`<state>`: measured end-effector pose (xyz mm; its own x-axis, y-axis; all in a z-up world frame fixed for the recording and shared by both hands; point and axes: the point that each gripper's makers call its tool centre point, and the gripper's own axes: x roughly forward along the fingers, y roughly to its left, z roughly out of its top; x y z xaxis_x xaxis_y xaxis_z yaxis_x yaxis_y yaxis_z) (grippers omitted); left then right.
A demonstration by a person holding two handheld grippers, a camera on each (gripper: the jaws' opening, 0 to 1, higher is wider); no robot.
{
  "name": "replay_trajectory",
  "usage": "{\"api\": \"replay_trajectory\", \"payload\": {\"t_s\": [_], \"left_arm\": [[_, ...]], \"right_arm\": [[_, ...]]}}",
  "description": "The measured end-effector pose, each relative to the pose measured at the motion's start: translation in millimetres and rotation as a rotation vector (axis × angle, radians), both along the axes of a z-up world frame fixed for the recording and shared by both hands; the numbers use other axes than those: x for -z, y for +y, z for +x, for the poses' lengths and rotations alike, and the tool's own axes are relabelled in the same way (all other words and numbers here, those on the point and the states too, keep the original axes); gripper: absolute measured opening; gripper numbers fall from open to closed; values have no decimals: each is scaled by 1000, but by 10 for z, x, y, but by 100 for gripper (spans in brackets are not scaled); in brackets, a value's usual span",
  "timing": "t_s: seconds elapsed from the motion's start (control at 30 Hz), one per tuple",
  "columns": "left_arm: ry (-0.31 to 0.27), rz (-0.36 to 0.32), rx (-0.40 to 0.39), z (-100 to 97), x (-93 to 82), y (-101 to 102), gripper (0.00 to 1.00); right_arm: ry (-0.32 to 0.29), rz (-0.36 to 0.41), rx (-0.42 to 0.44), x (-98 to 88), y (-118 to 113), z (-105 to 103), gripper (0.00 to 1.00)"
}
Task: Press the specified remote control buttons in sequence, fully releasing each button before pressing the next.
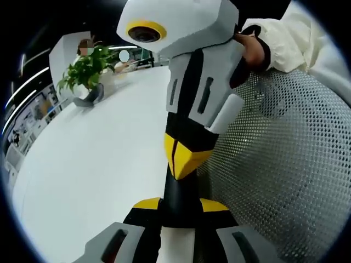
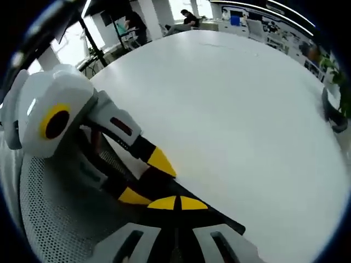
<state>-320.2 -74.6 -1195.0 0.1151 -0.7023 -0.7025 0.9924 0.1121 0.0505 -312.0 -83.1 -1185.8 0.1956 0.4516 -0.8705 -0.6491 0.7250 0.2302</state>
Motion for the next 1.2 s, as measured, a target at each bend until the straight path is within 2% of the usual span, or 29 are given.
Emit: {"api": "replay_trajectory", "payload": {"t_s": [0.03, 0.1, 0.33, 0.57, 0.77, 0.83, 0.97, 1.03, 1.07, 1.13, 1.17, 1.2], "left_arm": [[0, 0, 0, 0, 0, 1, 24], [0, 0, 0, 4, 3, 4, 24], [-5, 2, 4, 9, 7, 6, 25], [-3, 0, 2, 12, 8, 2, 25], [-1, 3, 3, 9, 4, -3, 24], [-15, 19, 14, 4, 11, -10, 25], [-86, 84, 73, -7, 30, -5, 25], [-71, 82, 62, -1, 25, -8, 25], [-68, 83, 65, 1, 24, -2, 25], [-70, 92, 75, -2, 25, -1, 24], [-91, 118, 91, -6, 19, 5, 24], [-98, 123, 97, -9, 15, 1, 24]], "right_arm": [[33, 11, 27, 0, 1, -2, 0], [59, 38, 57, 2, -7, 22, 0], [91, 58, 78, -5, -4, -13, 0], [31, 27, 25, 1, 4, -24, 0], [19, 11, 13, 9, -8, -14, 0], [38, 10, 24, -1, -16, -4, 0], [125, 40, 86, -9, -50, -26, 0], [98, 67, 100, -65, -51, 27, 0], [50, 106, 127, -146, -41, 111, 0], [8, 139, 204, -261, -112, 221, 0], [-8, 131, 235, -288, -176, 265, 0], [-55, 112, 267, -340, -280, 342, 0]]}}
